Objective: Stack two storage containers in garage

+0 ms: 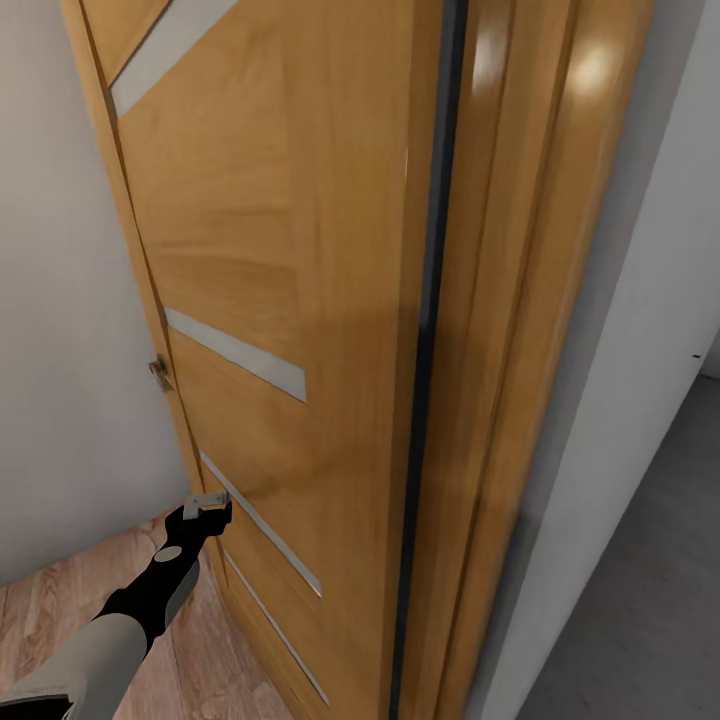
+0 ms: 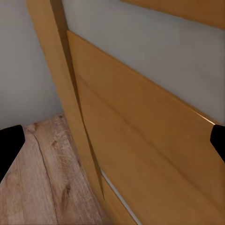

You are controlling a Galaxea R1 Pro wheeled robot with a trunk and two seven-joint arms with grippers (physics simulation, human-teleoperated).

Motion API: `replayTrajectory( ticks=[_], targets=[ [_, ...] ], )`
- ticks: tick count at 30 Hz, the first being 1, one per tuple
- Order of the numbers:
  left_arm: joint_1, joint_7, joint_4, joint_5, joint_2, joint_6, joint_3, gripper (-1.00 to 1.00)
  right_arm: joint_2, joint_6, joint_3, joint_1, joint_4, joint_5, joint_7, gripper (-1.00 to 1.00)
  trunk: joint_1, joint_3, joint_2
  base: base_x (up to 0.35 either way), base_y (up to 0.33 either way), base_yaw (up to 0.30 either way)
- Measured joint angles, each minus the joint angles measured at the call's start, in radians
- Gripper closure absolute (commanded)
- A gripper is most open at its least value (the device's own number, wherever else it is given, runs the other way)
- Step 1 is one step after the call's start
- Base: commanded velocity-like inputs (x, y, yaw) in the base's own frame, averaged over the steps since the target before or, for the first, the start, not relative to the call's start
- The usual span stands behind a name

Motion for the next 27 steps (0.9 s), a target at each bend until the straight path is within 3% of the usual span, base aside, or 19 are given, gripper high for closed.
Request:
replayTrajectory(
  ticks=[27],
  targets=[
    [0.000, -0.003, 0.000, 0.000, 0.001, 0.000, 0.001, -1.00, 0.000, 0.000, 0.000, 0.000, 0.000, 0.000, 0.000, -1.00, 0.000, 0.000, 0.000, -0.080, 0.000, 0.000]
  ],
)
